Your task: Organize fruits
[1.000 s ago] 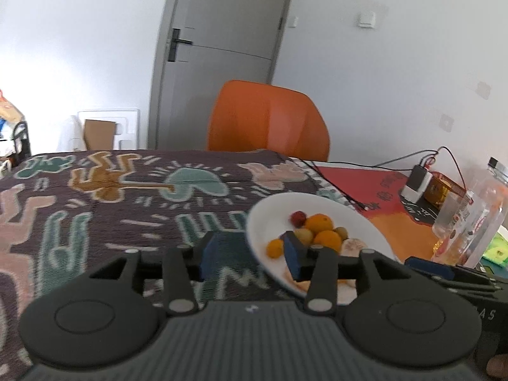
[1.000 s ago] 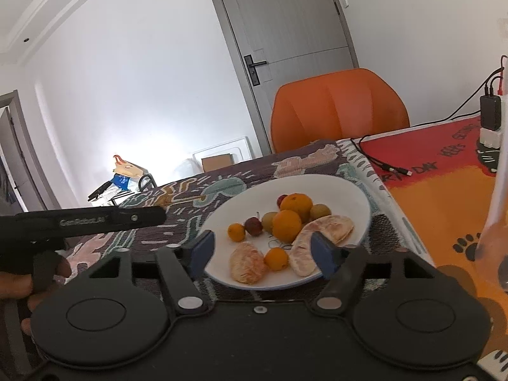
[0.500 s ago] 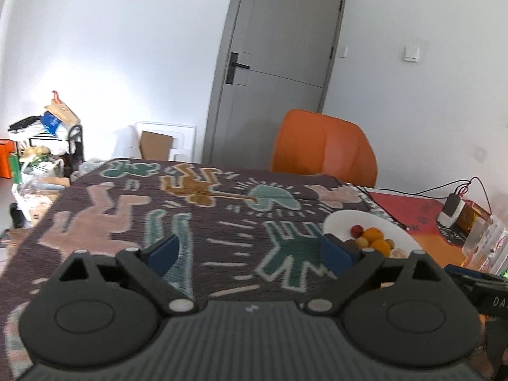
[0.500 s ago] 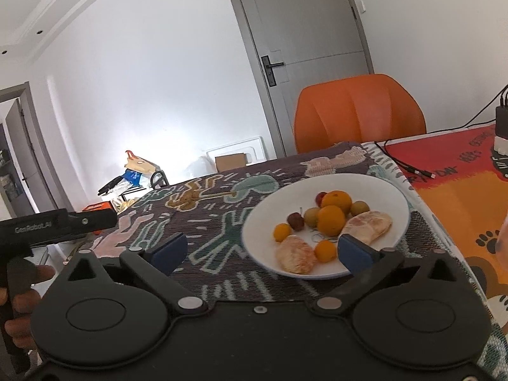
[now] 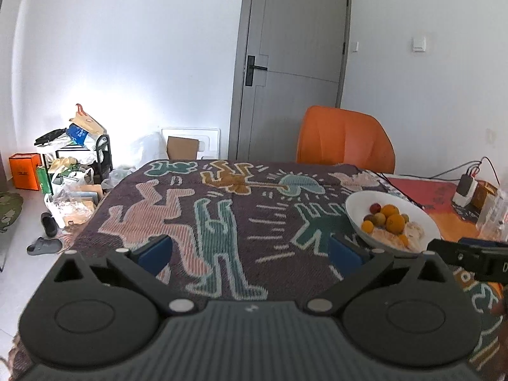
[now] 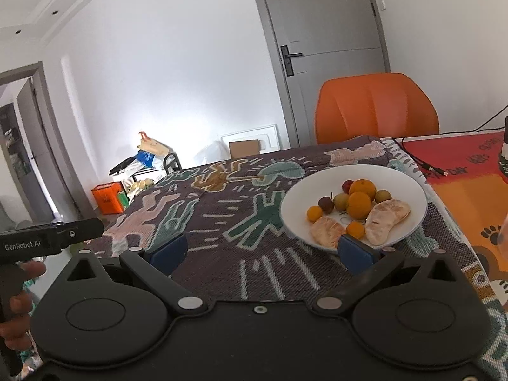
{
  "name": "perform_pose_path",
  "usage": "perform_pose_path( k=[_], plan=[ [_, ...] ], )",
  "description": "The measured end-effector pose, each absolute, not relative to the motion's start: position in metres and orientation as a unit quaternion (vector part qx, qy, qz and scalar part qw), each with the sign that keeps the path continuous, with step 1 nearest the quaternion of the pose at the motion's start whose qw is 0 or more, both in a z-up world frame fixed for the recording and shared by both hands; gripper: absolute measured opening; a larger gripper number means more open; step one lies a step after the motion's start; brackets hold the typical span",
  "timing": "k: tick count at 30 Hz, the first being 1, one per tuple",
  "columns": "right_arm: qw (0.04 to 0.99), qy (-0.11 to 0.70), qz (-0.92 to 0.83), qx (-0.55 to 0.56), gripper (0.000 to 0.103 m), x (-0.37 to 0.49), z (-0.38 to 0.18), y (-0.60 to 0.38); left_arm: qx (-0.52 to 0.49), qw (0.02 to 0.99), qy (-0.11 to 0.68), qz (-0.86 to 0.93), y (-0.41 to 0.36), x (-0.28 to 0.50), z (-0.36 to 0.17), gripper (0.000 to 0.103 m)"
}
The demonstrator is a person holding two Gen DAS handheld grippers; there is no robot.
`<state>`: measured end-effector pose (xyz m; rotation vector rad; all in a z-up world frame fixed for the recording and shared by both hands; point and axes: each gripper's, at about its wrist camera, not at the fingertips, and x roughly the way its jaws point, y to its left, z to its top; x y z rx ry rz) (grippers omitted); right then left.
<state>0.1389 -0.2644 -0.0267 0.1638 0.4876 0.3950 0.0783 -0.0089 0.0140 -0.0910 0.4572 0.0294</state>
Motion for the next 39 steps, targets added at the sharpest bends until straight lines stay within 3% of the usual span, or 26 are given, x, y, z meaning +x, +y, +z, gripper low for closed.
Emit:
perform_pose_path(
  k=[39],
  plan=[
    [0.950, 0.230, 0.202, 0.055, 0.103, 0.064, -0.017, -0.262, -0.025, 0.973, 0.225, 0.043, -0.004, -0.007, 0.021, 0.103]
  ],
)
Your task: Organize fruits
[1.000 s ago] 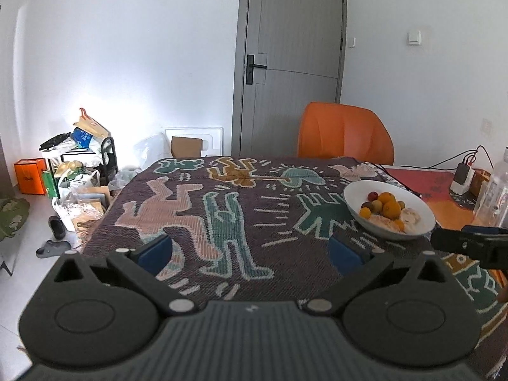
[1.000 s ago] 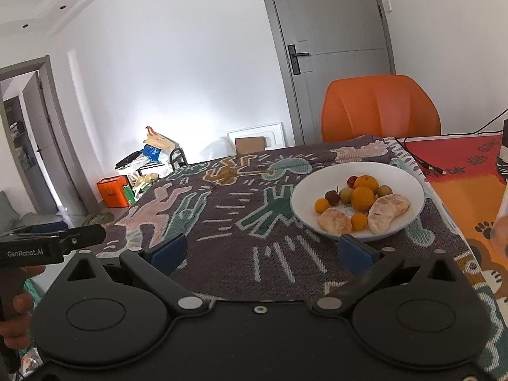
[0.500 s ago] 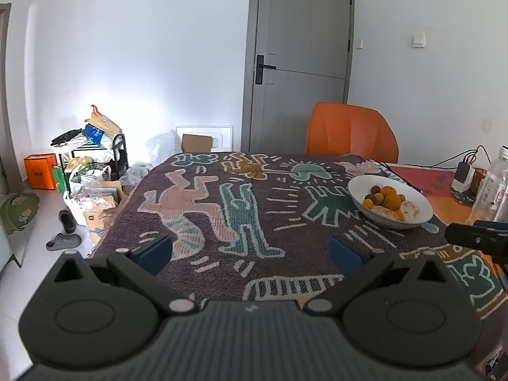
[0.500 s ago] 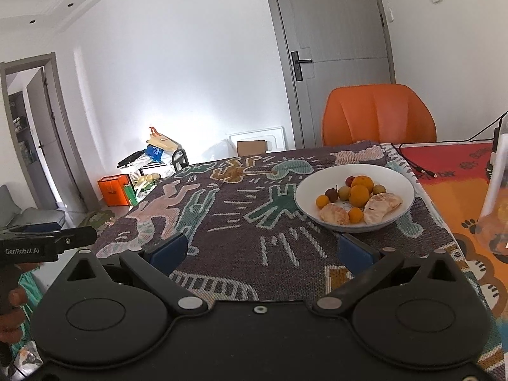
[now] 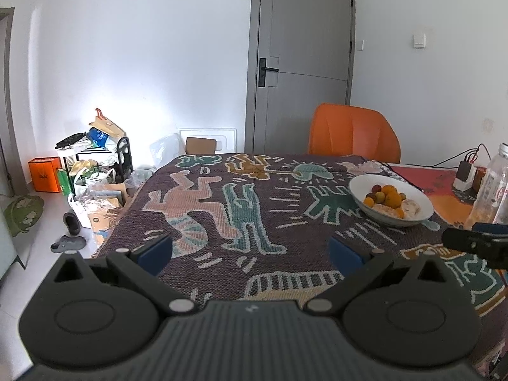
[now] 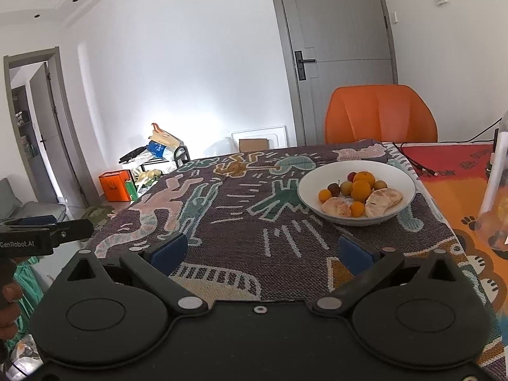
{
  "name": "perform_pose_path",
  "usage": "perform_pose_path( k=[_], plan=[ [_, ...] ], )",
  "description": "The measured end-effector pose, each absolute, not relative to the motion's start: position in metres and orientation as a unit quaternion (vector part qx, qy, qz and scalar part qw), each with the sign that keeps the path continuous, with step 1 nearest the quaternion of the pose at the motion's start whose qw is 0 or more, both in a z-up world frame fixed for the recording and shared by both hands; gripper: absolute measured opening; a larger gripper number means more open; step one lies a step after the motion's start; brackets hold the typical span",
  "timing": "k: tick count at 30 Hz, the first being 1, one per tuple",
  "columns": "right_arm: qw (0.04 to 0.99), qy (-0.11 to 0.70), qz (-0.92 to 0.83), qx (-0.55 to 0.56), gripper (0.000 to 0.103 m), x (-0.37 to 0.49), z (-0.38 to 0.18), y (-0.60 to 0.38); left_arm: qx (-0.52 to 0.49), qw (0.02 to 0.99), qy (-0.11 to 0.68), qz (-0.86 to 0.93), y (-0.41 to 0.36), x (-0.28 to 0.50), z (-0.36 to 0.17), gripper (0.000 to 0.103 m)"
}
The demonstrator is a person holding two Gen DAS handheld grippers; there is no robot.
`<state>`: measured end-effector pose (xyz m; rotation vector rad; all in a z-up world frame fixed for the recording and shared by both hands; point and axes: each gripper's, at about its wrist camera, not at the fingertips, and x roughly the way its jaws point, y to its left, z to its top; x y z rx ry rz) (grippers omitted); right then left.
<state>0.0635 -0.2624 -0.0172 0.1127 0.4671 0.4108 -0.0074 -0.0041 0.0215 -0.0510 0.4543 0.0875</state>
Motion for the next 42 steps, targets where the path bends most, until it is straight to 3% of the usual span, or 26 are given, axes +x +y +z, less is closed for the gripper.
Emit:
perform_pose_path(
  k=[42],
  plan=[
    [0.947, 0.242, 0.202, 0.059, 0.103, 0.068, -0.021, -0.258, -0.034, 0.968, 0.246, 0.036, 0.004, -0.004, 0.011, 0.103]
  ],
)
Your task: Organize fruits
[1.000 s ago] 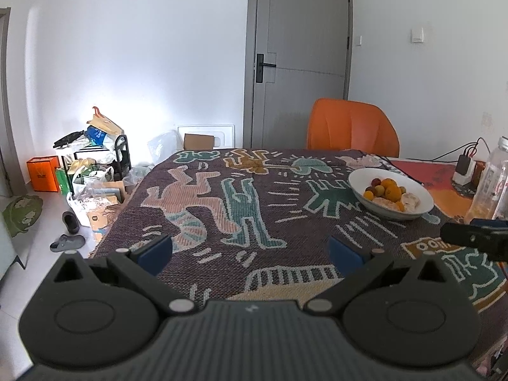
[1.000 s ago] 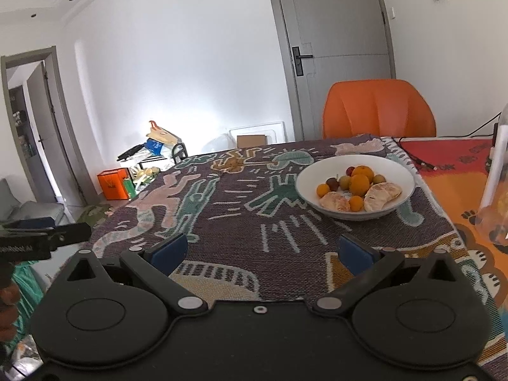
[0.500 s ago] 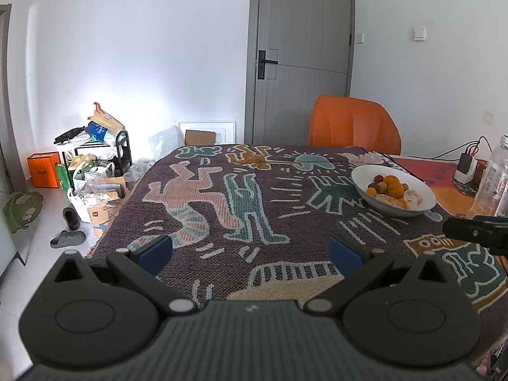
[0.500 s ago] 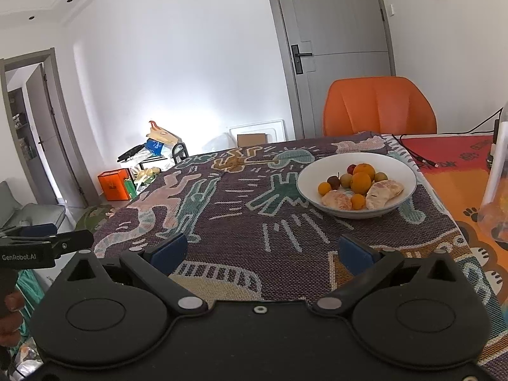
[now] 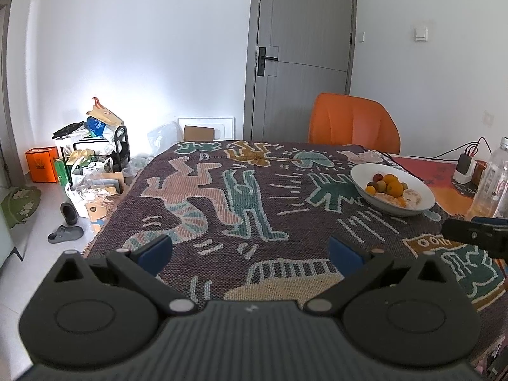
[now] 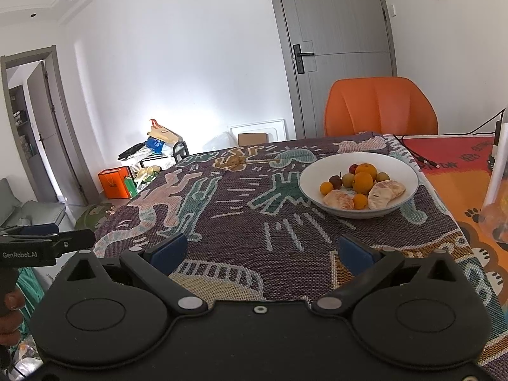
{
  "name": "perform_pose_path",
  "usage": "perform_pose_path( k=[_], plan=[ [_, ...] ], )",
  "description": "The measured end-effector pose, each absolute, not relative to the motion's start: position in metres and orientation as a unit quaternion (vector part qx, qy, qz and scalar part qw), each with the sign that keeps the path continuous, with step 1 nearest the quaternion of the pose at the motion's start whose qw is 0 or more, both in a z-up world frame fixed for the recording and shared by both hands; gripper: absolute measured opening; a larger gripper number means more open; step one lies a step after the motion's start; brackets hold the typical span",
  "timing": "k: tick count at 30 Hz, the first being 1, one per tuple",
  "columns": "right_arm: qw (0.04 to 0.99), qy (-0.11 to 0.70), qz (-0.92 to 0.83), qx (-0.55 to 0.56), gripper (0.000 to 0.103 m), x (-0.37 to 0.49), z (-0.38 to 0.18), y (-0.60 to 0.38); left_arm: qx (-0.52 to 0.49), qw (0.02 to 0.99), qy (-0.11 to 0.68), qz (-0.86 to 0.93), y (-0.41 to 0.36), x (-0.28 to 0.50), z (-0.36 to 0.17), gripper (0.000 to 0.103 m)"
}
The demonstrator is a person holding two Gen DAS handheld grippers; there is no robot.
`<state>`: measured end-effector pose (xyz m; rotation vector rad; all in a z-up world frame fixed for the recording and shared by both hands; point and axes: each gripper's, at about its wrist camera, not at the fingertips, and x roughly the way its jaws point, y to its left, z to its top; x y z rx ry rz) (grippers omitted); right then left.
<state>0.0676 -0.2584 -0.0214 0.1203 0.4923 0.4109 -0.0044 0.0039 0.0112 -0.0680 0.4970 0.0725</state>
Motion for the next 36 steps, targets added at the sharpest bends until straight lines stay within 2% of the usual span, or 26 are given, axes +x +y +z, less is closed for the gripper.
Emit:
perform_pose_path(
  k=[36],
  plan=[
    [0.947, 0.242, 0.202, 0.060, 0.103, 0.0677, -0.0221, -0.2592, -0.031, 0.968, 0.247, 0.031, 0.0023, -0.0048, 0.0097, 0.103]
  ],
)
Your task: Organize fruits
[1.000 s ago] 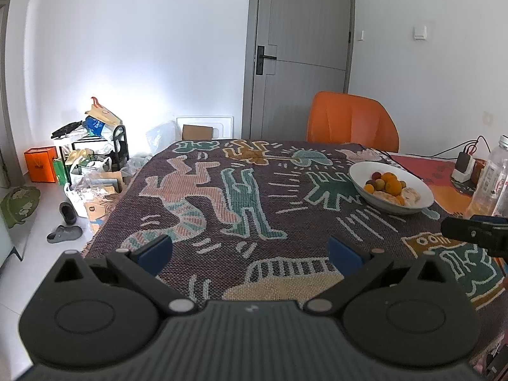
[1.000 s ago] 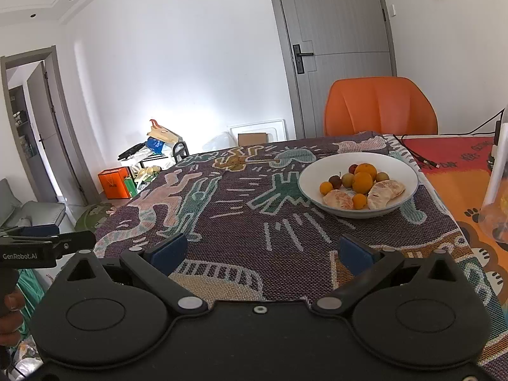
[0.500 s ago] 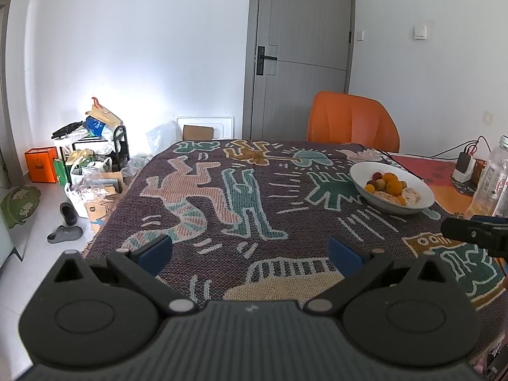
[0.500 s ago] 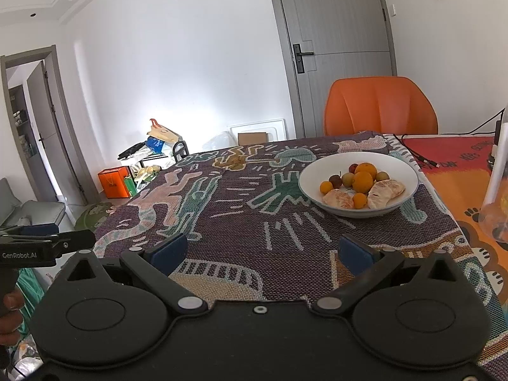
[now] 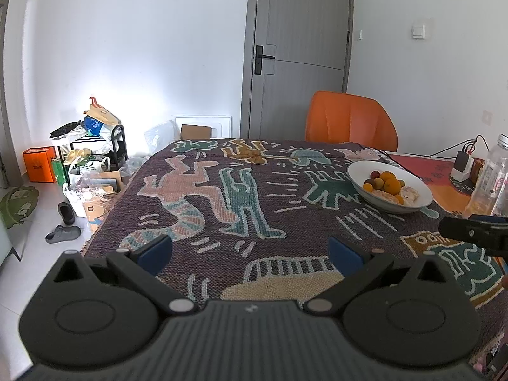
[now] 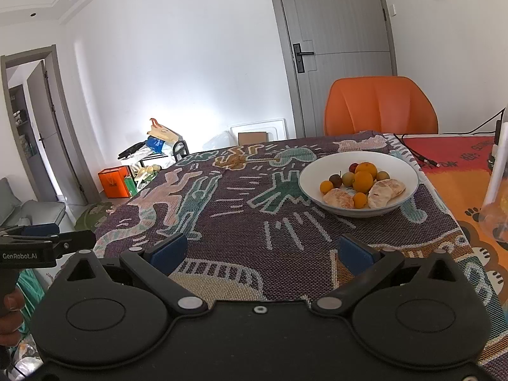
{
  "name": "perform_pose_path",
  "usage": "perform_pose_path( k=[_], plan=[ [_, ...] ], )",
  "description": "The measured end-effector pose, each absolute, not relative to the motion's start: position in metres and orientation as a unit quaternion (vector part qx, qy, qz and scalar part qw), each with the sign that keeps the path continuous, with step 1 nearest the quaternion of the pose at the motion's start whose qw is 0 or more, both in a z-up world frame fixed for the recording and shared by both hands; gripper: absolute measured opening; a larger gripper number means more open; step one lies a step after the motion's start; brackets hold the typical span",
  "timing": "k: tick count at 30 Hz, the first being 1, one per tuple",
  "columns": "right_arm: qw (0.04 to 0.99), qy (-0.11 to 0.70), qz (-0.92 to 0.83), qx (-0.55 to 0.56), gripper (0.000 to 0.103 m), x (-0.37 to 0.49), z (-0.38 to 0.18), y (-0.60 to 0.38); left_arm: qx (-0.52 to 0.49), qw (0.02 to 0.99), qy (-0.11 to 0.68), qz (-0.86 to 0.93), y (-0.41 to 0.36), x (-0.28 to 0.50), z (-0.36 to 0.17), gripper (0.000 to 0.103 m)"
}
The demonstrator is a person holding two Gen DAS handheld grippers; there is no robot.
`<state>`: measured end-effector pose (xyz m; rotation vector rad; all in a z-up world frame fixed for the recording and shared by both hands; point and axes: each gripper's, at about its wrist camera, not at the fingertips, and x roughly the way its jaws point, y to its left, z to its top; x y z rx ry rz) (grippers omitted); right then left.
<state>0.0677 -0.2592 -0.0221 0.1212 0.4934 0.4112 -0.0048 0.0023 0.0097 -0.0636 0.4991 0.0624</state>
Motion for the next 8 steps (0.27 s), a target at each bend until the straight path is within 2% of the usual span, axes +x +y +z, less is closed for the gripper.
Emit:
perform_pose_path(
  k=[8],
  plan=[
    [0.947, 0.244, 0.201, 0.059, 0.103, 0.0681, -0.0239, -0.2591, -0.032, 0.968, 0.247, 0.031, 0.0007, -0.0047, 0.0087, 0.103]
  ],
)
